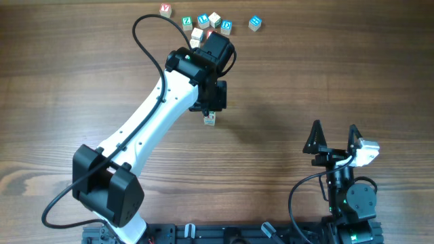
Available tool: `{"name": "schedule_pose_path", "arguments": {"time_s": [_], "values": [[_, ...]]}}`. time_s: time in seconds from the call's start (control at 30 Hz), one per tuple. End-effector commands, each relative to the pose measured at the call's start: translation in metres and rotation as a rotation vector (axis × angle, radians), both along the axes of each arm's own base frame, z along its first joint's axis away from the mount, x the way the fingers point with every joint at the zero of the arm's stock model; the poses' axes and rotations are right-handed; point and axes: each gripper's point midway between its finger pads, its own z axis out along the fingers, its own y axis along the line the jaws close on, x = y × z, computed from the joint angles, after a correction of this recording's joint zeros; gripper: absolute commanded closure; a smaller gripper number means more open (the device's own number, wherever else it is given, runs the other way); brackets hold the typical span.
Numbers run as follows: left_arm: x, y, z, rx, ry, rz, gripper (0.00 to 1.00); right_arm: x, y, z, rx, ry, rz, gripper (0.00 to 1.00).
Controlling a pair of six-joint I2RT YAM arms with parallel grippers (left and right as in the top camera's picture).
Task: Form a tower
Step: 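Lower the yellow-lettered block onto the stack and release it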
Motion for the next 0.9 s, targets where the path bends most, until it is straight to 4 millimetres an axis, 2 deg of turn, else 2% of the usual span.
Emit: {"name": "schedule_pose_path", "arguments": {"time_s": [0.0, 0.23, 0.43, 0.6, 0.87], "values": [[0.005, 0.004, -0.002, 0.027, -0.024, 0.016, 0.66, 0.0, -0.003, 0.002, -0.015, -0.008, -0.018, 0.0], [0.007, 0.003, -0.003, 0.02, -0.029, 0.036, 0.66, 0.0, -0.003, 0.002, -0.015, -0.008, -0.018, 0.0], [0.002, 0.007, -0.019, 0.034, -0.007, 0.038, 0.66, 0.0, -0.003, 0.002, -0.015, -0.008, -0.018, 0.0], [0.005, 0.004, -0.019, 0.025, -0.02, 0.037, 0.66, 0.0, -0.003, 0.002, -0.015, -0.008, -0.018, 0.0], [0.006, 0.003, -0.018, 0.021, -0.027, 0.037, 0.54, 0.0, -0.003, 0.002, -0.015, -0.008, -0.018, 0.0]]}}
